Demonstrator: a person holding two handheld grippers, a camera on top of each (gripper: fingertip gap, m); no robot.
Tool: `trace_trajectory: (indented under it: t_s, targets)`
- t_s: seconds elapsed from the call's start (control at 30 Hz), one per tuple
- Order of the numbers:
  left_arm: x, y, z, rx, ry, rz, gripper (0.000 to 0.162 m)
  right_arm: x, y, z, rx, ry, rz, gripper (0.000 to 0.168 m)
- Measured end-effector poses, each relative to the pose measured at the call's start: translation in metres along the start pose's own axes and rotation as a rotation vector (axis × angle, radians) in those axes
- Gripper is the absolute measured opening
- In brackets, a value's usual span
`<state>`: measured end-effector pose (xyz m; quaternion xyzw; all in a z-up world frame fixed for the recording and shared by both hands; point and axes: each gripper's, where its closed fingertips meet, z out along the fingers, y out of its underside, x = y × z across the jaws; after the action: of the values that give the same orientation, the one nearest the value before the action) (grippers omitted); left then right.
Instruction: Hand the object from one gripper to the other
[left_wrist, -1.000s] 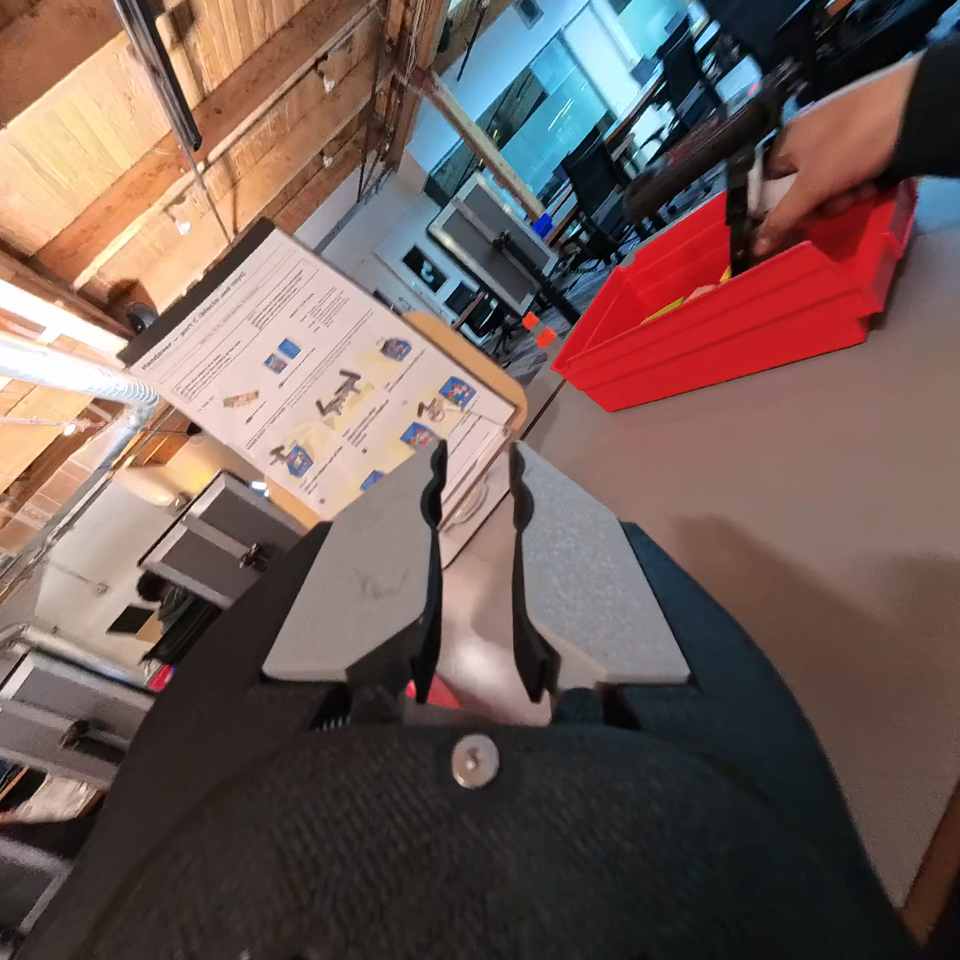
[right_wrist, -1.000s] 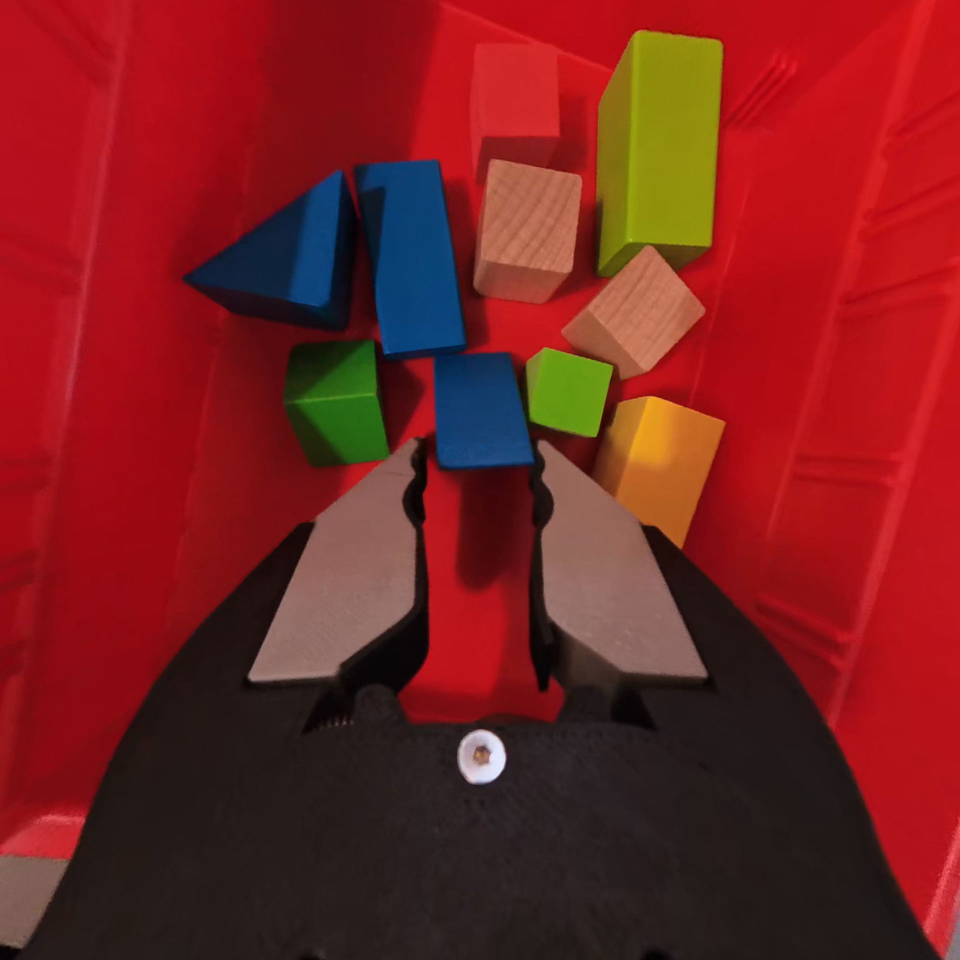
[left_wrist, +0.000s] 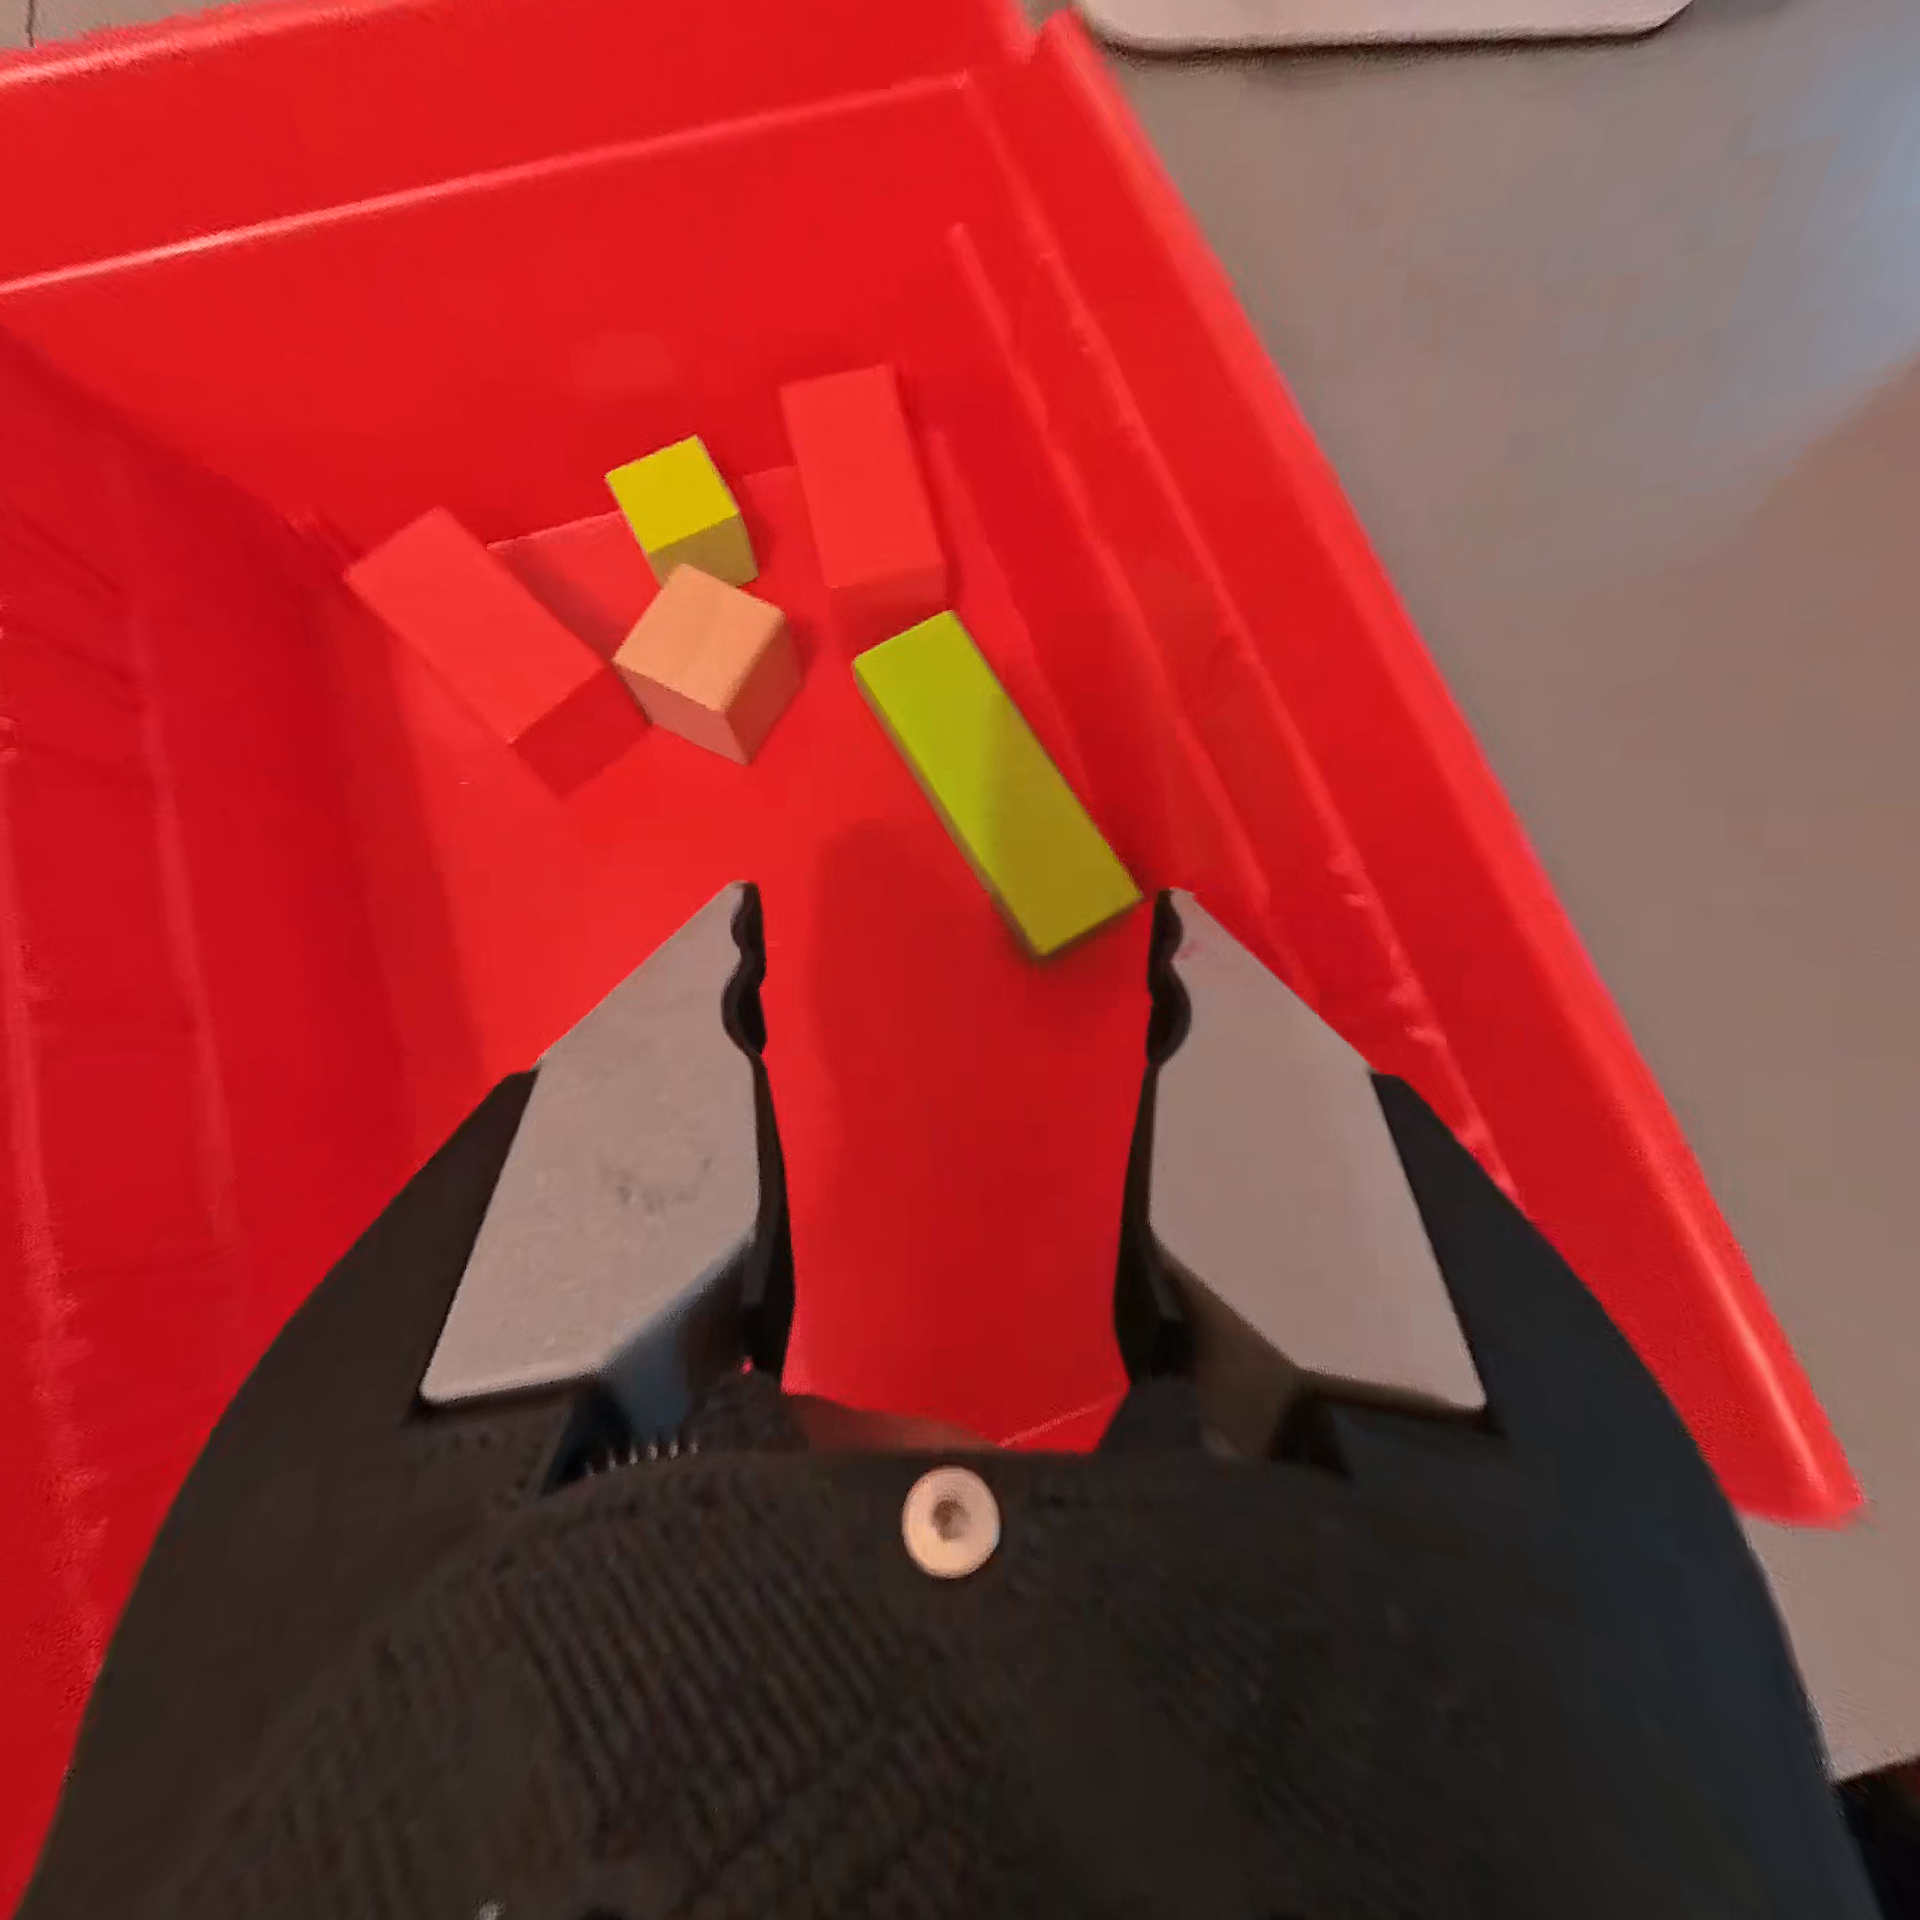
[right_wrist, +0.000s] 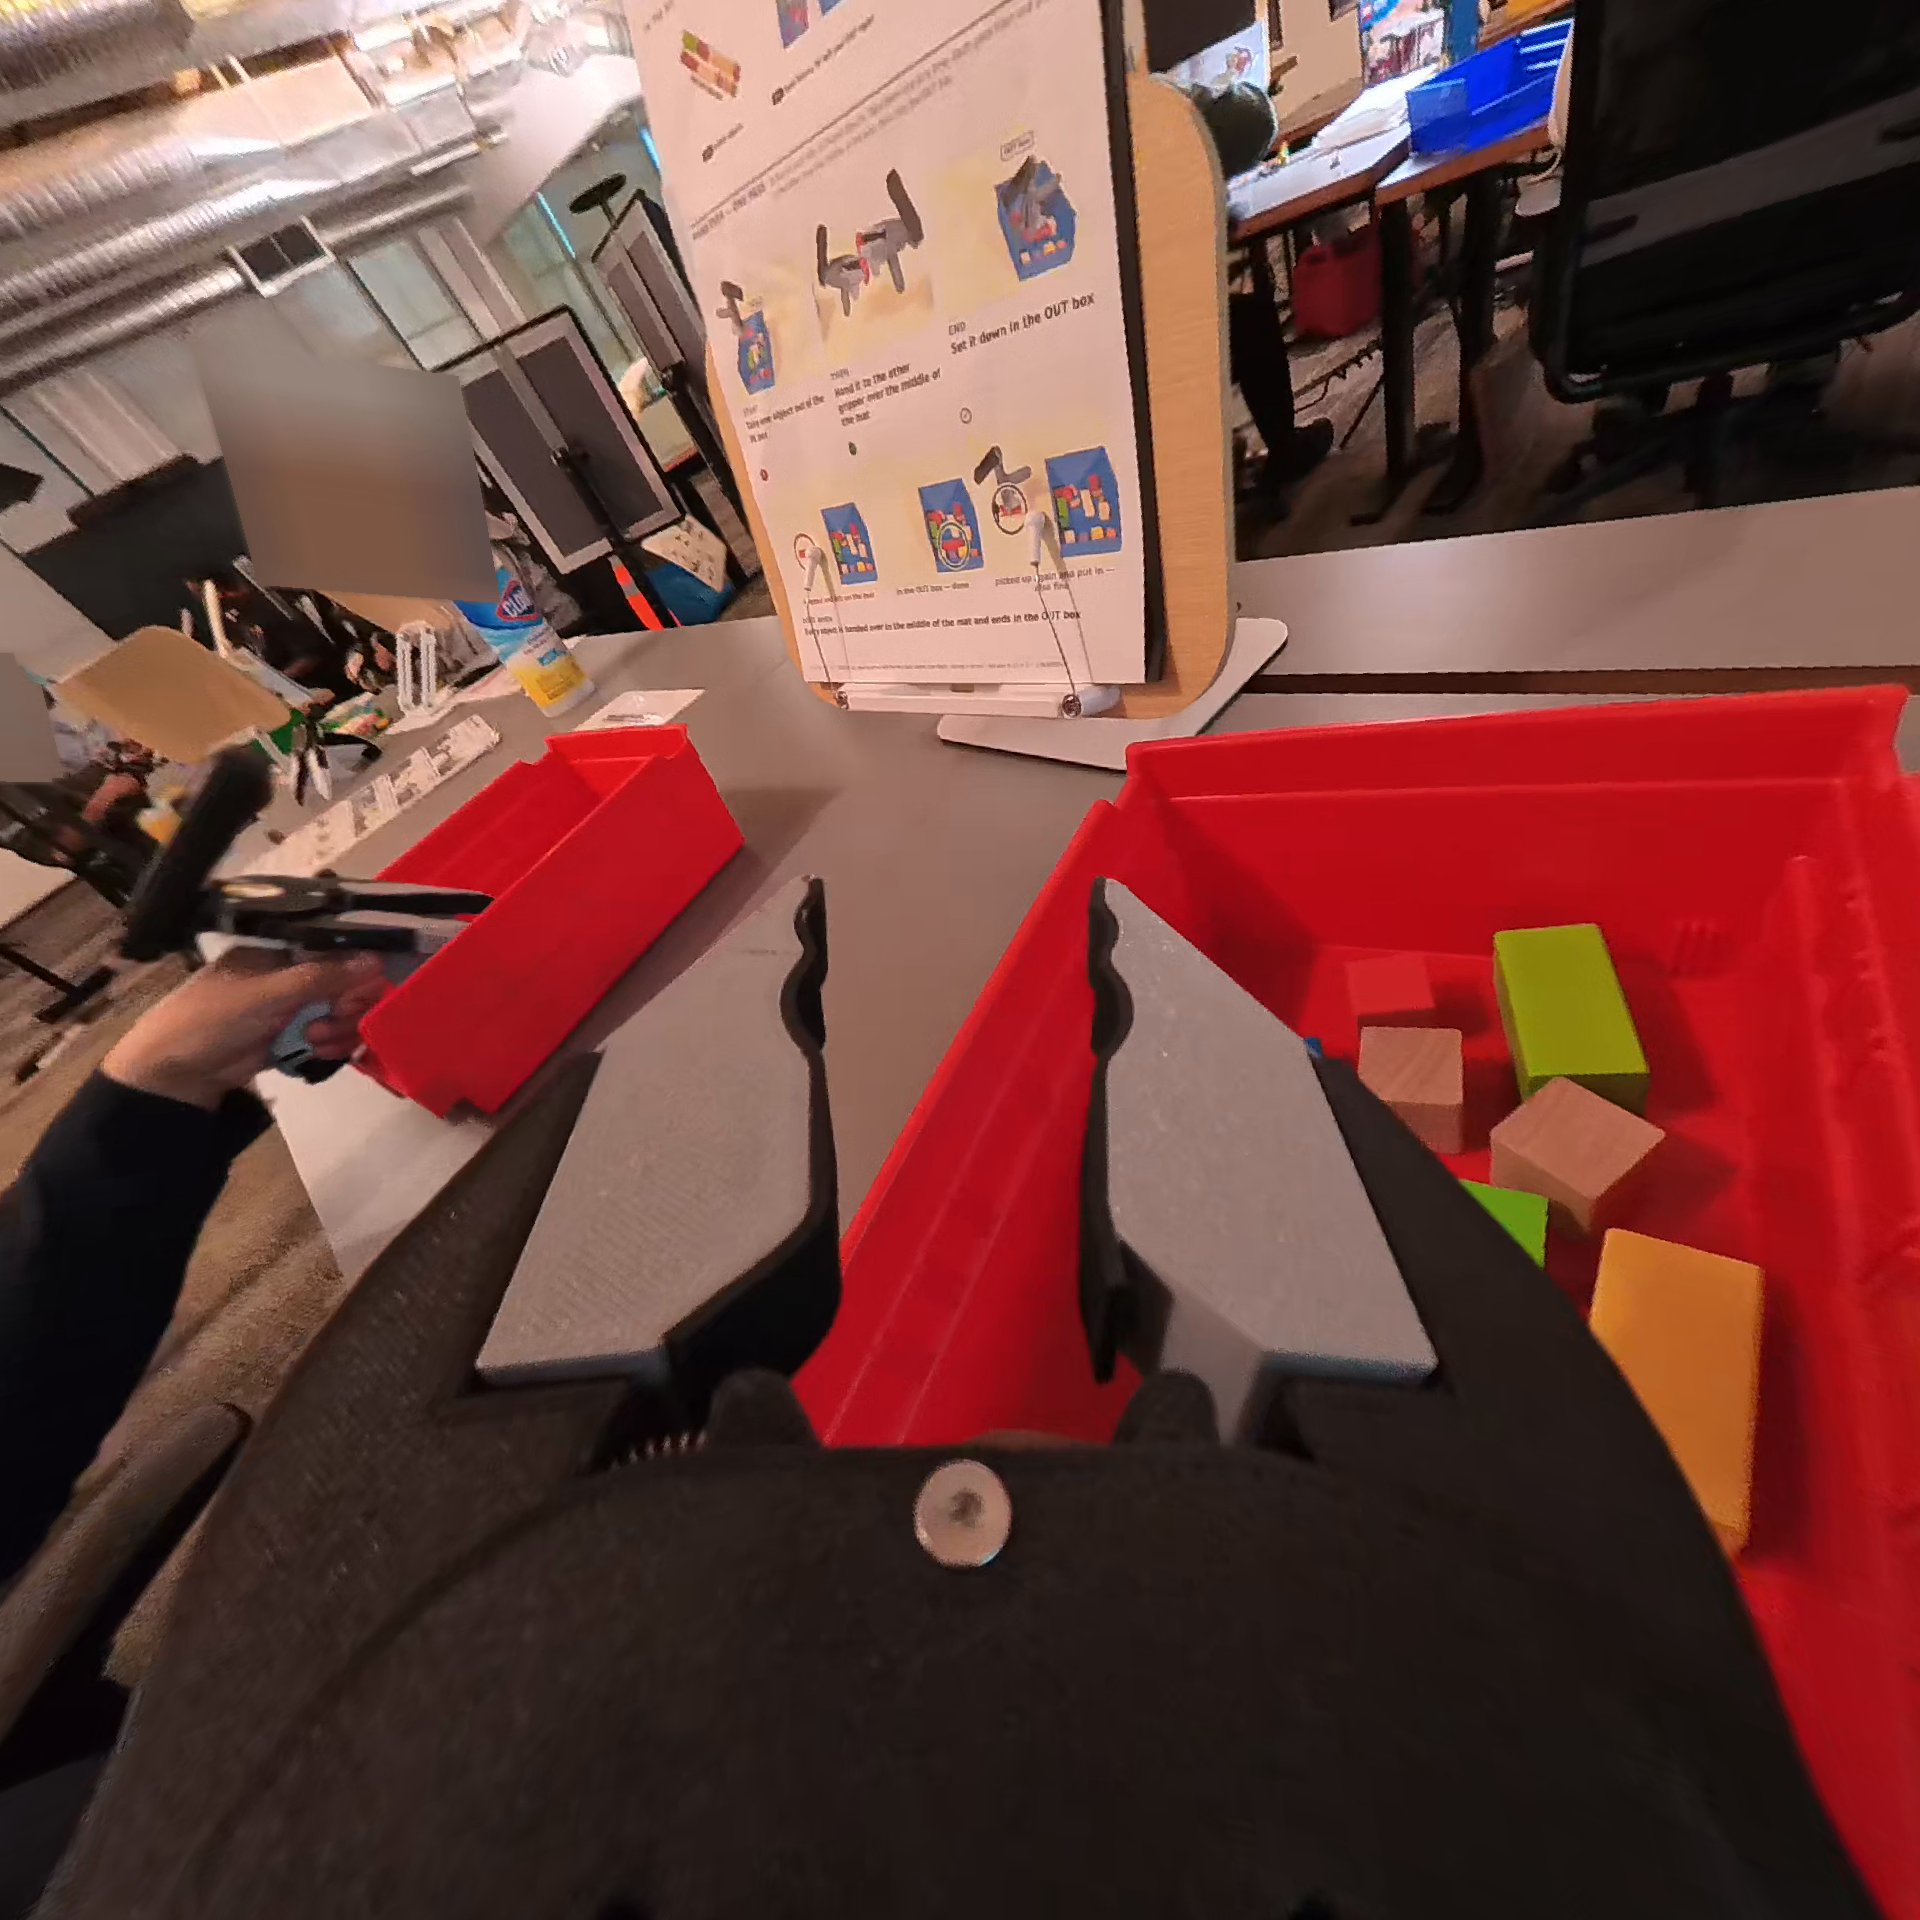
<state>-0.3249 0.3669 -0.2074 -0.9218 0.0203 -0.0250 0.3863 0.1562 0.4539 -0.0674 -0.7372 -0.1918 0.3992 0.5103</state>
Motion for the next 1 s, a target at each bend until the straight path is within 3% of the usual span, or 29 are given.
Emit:
trace_trajectory:
  t_s: [0.13, 0.23, 0.33, 0.63, 0.77, 0.9, 1.0]
  targets:
    - [-0.017, -0.006, 0.025, -0.138, -0.061, -0.036, 0.06, -0.001, -0.002, -0.001, 0.011, -0.005, 0.003, 0.048]
    - [-0.013, -0.001, 0.048, -0.223, -0.033, -0.1, 0.061, -0.001, -0.003, -0.005, 0.012, 0.018, -0.022, 0.048]
    - [-0.006, 0.004, 0.063, -0.261, 0.003, -0.162, 0.072, -0.003, -0.007, -0.01, 0.028, 0.005, -0.021, 0.048]
    - [-0.007, 0.009, 0.067, -0.349, -0.094, -0.047, 0.07, -0.006, -0.011, -0.018, 0.042, -0.025, -0.008, 0.048]
    - [-0.029, 0.019, 0.053, -0.453, -0.136, 0.011, 0.077, -0.008, -0.012, -0.022, 0.044, -0.012, -0.028, 0.048]
    - [-0.034, 0.029, 0.044, -0.48, -0.078, -0.013, 0.051, -0.007, -0.014, -0.023, 0.056, -0.015, -0.023, 0.048]
    - [-0.03, 0.027, 0.044, -0.432, -0.038, -0.043, 0.044, -0.009, -0.012, -0.019, 0.044, -0.017, -0.025, 0.048]
